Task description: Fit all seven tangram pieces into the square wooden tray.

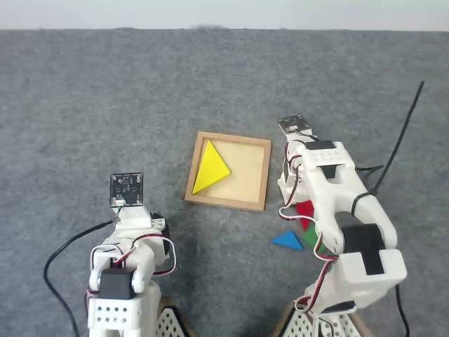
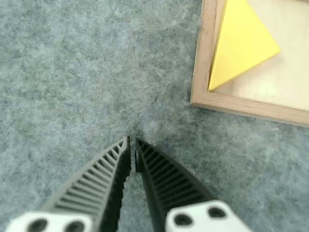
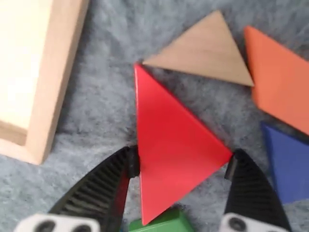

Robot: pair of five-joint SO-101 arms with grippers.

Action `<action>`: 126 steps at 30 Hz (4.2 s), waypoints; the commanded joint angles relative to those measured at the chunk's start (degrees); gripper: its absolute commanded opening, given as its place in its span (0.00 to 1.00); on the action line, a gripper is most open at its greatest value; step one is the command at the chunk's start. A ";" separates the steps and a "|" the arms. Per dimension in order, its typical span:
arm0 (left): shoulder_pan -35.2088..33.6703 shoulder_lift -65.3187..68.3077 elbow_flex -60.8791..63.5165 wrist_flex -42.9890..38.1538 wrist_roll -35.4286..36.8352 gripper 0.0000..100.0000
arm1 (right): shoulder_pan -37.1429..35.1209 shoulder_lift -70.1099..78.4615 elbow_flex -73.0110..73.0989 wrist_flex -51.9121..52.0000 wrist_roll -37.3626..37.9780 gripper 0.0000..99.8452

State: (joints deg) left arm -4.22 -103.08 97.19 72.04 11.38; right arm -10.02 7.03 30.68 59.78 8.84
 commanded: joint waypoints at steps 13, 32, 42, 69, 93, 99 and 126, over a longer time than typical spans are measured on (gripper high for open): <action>-0.35 -1.14 -0.75 0.26 -0.88 0.01 | 0.57 -8.31 0.26 0.57 0.62 0.21; -0.35 -1.14 -0.75 0.26 -0.88 0.01 | 0.84 -4.26 -7.38 1.01 21.27 0.36; -0.35 -1.14 -0.75 0.26 -0.88 0.01 | 0.66 9.19 -12.40 4.00 23.30 0.36; -0.35 -1.14 -0.75 0.26 -0.88 0.01 | -2.77 -0.84 -0.62 3.03 9.49 0.00; -0.35 -1.14 -0.75 0.26 -0.88 0.01 | -16.22 -0.22 -28.57 14.11 -0.97 0.01; -0.35 -1.14 -0.75 0.26 -0.88 0.01 | -16.31 1.19 -28.84 9.54 -1.93 0.01; -0.35 -1.14 -0.75 0.26 -0.88 0.01 | -16.13 25.98 -50.20 0.40 -72.09 0.01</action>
State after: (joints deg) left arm -4.22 -103.08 97.19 72.04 11.38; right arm -24.70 32.70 -13.98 61.01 -61.85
